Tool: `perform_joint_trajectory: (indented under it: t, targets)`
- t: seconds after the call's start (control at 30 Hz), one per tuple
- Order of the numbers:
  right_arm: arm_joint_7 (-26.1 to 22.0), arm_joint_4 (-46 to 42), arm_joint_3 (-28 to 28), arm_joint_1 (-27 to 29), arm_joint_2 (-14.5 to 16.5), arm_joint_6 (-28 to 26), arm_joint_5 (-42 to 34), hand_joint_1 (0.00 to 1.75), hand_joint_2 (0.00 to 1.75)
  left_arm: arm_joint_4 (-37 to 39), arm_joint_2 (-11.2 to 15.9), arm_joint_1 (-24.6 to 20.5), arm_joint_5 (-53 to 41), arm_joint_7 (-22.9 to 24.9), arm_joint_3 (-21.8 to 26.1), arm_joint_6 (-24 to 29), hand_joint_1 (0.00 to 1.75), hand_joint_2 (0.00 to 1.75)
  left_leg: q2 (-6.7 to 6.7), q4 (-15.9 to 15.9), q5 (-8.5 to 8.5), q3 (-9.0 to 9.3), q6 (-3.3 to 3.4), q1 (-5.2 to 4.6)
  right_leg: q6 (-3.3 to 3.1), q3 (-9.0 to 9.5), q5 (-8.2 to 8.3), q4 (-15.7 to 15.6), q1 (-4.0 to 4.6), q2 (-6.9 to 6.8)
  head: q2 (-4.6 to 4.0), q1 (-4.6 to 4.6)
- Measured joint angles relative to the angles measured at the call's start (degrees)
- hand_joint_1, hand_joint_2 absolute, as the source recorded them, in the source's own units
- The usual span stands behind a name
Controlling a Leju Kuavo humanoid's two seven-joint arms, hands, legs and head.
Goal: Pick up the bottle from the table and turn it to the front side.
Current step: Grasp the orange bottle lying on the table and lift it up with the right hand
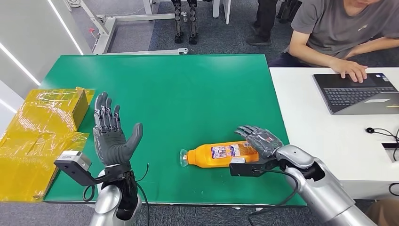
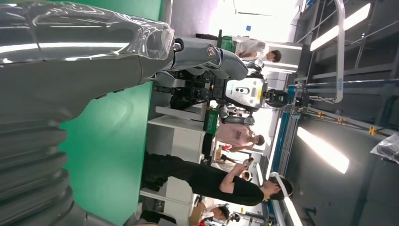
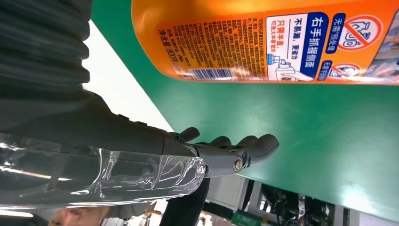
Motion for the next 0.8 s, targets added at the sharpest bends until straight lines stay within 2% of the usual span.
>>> perform_joint_trajectory:
  t: [0.17,0.3,0.6,0.8]
  targets:
    - [-0.1,2.0,1.1,-1.5,-0.1,0.3,-0.3,0.00,1.75,0.1,0.0,-0.2,0.1,0.0,0.0,0.0,0.00,1.75,0.01,0.0,-0.01,-0.02,0.00,0.00,0.00,0.00,0.00,0.0,0.00,0.01,0.00,0.00]
    - [-2.2,6.1,2.8,-4.6,0.8,0.8,-1.4,0.00,1.75,0.1,0.0,-0.2,0.1,0.0,-0.1,0.0,0.00,1.75,0.02,0.0,0.00,-0.02,0.00,0.00,0.00,0.00,0.01,0.0,0.00,0.03,0.00,0.00]
    - [-7.9,19.8,8.5,-15.8,6.0,6.1,-6.7,0.00,1.75,0.7,0.0,-0.6,0.9,0.0,-0.6,-0.2,0.00,1.75,0.04,0.0,0.05,0.03,0.00,0.01,-0.02,0.00,0.05,0.0,0.00,0.04,0.00,0.00]
    - [-11.0,25.8,11.8,-19.6,8.4,7.7,-9.8,0.00,1.75,1.4,0.0,-1.5,1.3,0.0,-1.2,-0.5,0.00,1.75,0.01,0.0,0.04,0.00,0.00,0.00,-0.02,0.00,0.05,0.0,0.01,0.02,0.00,0.01]
